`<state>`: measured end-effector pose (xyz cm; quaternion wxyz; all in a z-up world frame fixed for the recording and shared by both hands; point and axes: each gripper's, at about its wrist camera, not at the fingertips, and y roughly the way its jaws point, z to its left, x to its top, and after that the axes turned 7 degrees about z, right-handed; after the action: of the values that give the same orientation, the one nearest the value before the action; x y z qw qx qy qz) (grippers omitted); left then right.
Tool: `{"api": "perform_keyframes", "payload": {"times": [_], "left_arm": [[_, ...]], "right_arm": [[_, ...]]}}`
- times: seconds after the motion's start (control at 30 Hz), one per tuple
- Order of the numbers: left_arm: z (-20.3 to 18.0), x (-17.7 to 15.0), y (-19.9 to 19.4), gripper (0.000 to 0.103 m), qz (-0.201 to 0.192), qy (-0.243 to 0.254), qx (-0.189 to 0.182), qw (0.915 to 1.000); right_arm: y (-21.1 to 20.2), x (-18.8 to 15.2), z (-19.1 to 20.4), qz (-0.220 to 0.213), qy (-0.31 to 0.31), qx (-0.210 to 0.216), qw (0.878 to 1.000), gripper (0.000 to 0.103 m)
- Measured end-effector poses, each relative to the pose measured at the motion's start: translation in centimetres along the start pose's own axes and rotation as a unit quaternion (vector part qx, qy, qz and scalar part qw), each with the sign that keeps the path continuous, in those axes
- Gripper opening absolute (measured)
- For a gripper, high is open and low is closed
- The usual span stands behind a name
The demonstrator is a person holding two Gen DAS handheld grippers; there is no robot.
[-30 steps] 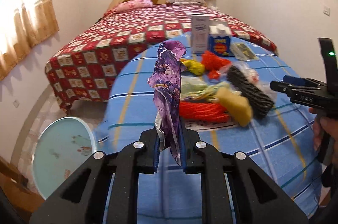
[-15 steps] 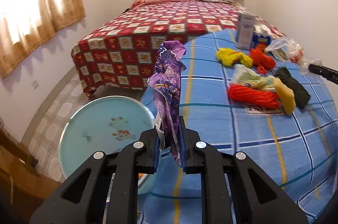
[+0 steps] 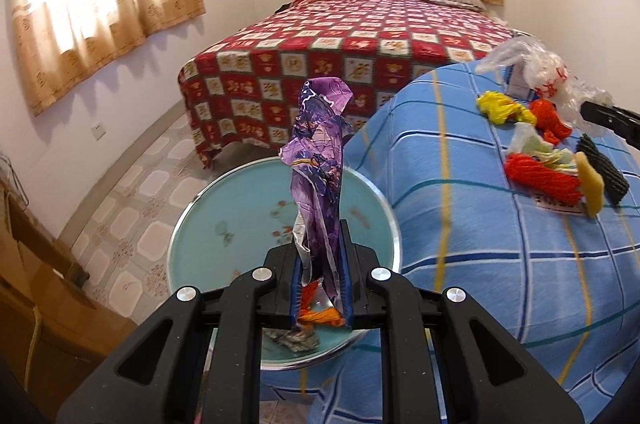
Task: Collect trash
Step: 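Carry the purple wrapper over the bin with the left tool while the right lifts the clear bag, then hold the purple wrapper and clear bag above the blue bin with both tools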
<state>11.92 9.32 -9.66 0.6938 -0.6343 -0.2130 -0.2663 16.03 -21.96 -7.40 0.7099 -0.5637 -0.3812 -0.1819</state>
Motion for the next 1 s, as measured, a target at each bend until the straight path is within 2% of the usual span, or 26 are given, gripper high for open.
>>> {"api": "perform_keyframes", "payload": {"times": [0.23,0.43,1.0], "left_arm": [[2.8,-0.6,0.1,0.015,0.007,-0.024,0.015,0.9996],[4.8,-1.2,0.0,0.015,0.009,-0.041,0.026,0.9988],[7.8,-2.1,0.3,0.015,0.022,-0.065,0.047,0.9965]], "right_arm": [[3.3,1.5,5.5,0.011,-0.047,0.036,0.998,0.014],[5.1,2.3,8.7,0.017,-0.073,0.058,0.996,0.014],[8.6,3.1,13.9,0.036,-0.119,0.095,0.988,0.014]]}}
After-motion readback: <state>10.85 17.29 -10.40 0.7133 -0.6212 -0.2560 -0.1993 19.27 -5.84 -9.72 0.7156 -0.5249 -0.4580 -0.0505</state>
